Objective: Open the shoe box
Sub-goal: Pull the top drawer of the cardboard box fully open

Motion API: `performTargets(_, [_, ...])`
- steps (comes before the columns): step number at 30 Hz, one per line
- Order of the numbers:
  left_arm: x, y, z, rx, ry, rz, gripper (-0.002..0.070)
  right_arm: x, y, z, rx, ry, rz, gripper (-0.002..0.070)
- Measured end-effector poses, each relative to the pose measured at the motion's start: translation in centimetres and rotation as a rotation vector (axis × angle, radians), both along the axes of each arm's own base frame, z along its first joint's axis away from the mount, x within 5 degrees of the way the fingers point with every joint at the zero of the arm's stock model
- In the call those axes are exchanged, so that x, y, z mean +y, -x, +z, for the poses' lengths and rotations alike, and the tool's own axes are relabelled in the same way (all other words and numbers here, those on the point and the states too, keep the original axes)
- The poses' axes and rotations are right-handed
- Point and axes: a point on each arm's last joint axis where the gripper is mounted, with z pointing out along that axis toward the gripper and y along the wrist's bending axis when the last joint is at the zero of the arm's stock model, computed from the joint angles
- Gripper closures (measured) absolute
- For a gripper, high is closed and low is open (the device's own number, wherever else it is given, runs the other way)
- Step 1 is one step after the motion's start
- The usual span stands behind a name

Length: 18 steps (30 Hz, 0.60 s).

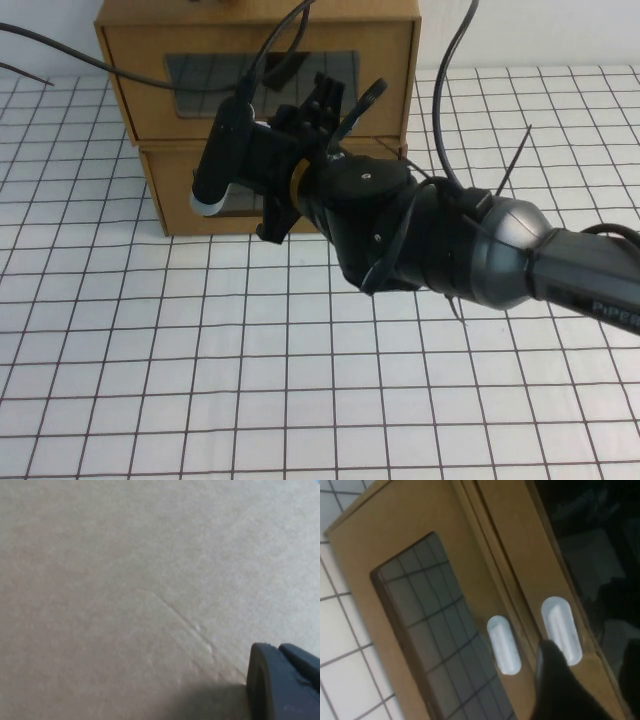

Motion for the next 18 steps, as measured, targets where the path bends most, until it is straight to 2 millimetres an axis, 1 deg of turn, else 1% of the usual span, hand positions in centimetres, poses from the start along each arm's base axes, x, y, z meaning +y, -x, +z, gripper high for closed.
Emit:
performTargets(4, [0.0, 0.1, -0.1, 0.008, -0.004, -0.006, 0.0677, 0.3, -0.8, -0.7, 0.001, 0.006, 0.007, 0.0444])
performTargets(11, [0.0, 0.1, -0.1, 0.012, -0.005, -0.009, 0.0677, 1.5, -1.9, -3.2, 0.012, 0.048, 0.014, 0.0465])
performTargets(18, [0.0, 0.1, -0.1, 0.013, -0.006, -0.01, 0.0677, 1.8, -2.2, -3.0, -0.004, 0.047, 0.014, 0.0467])
